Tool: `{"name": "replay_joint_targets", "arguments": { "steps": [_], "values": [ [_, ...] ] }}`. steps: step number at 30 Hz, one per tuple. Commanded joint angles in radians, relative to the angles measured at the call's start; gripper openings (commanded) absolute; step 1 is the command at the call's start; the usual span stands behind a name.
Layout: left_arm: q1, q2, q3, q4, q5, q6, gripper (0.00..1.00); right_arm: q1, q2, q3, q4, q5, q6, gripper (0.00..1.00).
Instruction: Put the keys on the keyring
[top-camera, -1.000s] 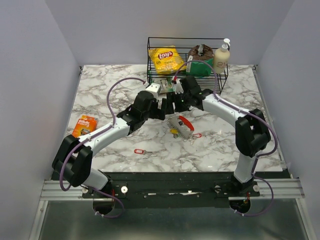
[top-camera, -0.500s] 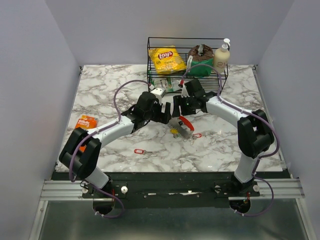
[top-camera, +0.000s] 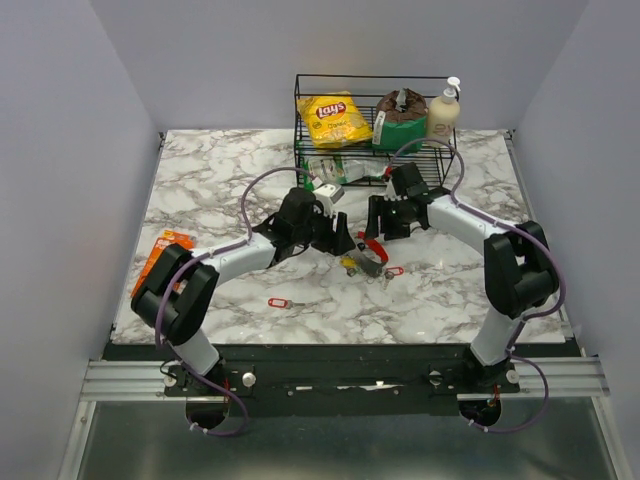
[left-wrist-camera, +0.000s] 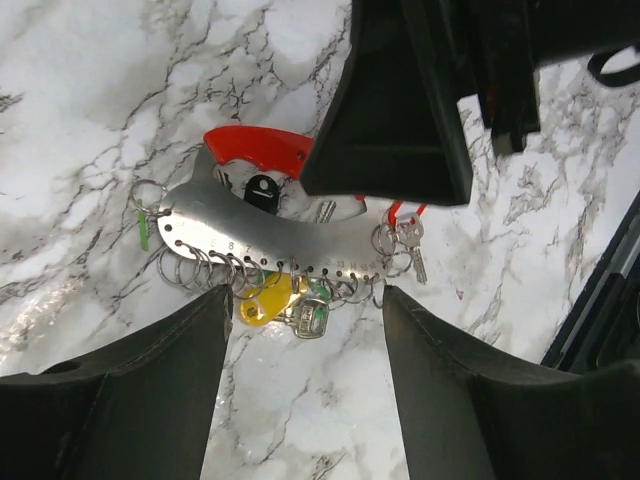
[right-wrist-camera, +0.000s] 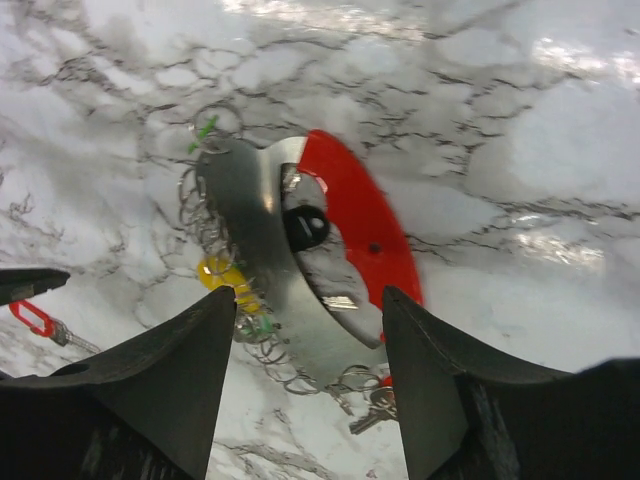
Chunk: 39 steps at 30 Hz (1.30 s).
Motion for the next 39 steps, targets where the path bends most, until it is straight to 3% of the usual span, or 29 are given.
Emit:
{"name": "replay_joint_targets", "arguments": {
  "steps": [1,20,31,39],
  "values": [
    [-0.009,0.051,-0.006,0.053,0.090,-0.026,0.67,-0.055,-0.042,-0.043,0.023,-0.043,0.027,0.68],
    [-0.080,0.166,0.055,0.005,-0.036,0.006,0.54,-0.112,-0.111,-0.112,0.061,-0.080,0.007,0.68],
    [-0.084,0.202,0.078,0.001,-0.032,0.014,0.42,-0.112,-0.127,-0.127,0.066,-0.072,-0.009,0.68],
    [-0.084,0.219,0.083,-0.001,-0.033,0.014,0.39,-0.112,-0.130,-0.127,0.070,-0.078,-0.006,0.68]
  ]
}}
